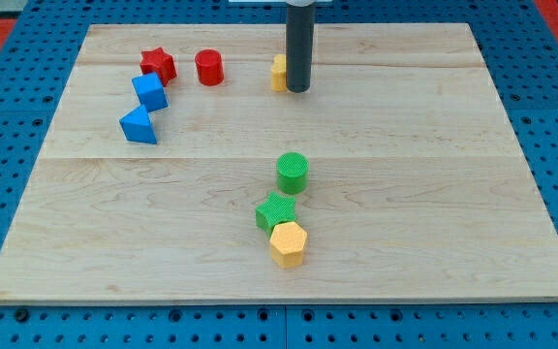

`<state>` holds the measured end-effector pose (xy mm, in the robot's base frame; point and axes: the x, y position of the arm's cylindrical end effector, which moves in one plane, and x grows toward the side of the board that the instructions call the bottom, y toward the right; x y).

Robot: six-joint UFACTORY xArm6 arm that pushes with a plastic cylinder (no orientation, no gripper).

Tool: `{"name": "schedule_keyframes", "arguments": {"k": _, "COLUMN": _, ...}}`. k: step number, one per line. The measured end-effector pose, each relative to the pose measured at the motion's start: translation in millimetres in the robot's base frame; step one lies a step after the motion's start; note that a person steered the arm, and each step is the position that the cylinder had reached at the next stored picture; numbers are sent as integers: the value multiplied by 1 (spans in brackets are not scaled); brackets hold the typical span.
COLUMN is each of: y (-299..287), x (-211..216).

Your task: Nudge the yellow heart a bit left

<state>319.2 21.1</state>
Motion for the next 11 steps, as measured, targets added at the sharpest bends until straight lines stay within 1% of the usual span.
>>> {"name": "schedule_keyframes", "arguments": {"k": 2, "y": -26, "x": -6}}
{"name": "schedule_keyframes", "arguments": {"k": 3, "y": -19, "x": -2}}
{"name": "schedule_keyframes", "arguments": {"k": 4, "y": 14, "x": 4}}
{"name": "schedule_keyframes", "arguments": {"k": 5, "y": 37, "x": -8}}
{"name": "schedule_keyframes", "arguments": {"k": 6, "y": 23, "x": -36}}
{"name": "schedule_keyframes", "arguments": {"k": 7, "y": 14, "x": -37}}
{"name": "schedule_keyframes", "arguments": {"k": 9, "y": 4, "x": -26}}
{"name": "schedule_keyframes", "arguments": {"k": 11, "y": -6, "x": -27}}
